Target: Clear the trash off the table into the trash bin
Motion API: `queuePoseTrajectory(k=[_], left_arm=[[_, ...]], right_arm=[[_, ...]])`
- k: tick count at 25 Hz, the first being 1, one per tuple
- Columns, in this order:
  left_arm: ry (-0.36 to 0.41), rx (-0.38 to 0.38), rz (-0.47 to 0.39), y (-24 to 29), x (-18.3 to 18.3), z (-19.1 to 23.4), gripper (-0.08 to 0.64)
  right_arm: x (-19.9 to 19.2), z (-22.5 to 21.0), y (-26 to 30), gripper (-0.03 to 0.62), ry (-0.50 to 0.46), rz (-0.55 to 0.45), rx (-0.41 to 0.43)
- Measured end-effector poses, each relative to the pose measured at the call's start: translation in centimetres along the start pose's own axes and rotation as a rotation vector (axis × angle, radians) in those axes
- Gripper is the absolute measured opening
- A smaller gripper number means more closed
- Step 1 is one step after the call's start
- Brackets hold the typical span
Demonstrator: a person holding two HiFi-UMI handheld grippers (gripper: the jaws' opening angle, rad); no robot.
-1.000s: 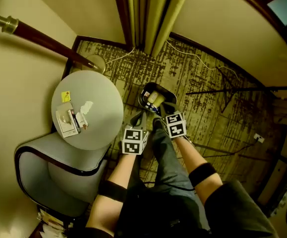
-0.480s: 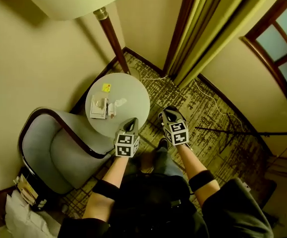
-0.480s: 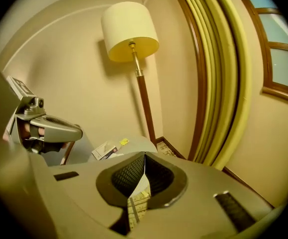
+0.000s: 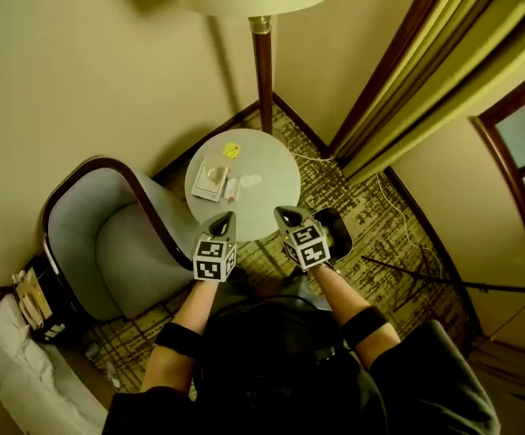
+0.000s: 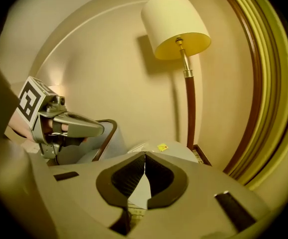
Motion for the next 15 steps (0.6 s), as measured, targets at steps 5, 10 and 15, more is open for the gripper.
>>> queuePoseTrajectory(k=[5,10,15], left_arm=[[-0.032,0.018,-0.020,-1.5,-0.8,2.1,0.000],[-0.050,0.005,-0.015,-1.9,-1.5,2.8,0.000],[-0.087,-0.031,0.008,-2.2,-1.3,2.8,0.000]], right_arm=[[-0.1,2.4,0.8,0.003,-0.041,0.020,0.034],[0.0,2.6,0.8,0.003,-0.031,0.021,0.015],[-0.5,2.4,0.6,0.003,0.002,0.023,-0.019]])
Point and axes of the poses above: the fingertips, and each gripper's own axes: y forward along the fingers, z to its left, x out of its top, the point moved 2 cm from there along -y, backward along the fingers, and after that the axes turned 2 degrees about x, right-handed, at the moved point
